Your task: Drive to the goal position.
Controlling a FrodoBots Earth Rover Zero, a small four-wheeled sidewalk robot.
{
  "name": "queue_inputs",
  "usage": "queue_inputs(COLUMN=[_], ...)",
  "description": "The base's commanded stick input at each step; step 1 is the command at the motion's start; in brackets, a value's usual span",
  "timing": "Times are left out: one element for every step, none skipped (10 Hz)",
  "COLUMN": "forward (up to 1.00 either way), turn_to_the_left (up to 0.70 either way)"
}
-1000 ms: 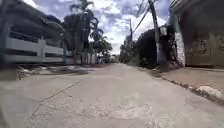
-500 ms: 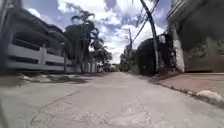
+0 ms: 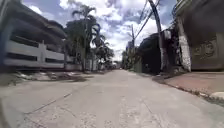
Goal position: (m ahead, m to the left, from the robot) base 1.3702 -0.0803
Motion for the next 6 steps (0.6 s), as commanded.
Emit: queue_inputs(forward=[0.70,0.70,0.70,0.70,0.70,0.70], turn_to_the_left=[0.00,0.00,0.00,0.00,0.00,0.00])
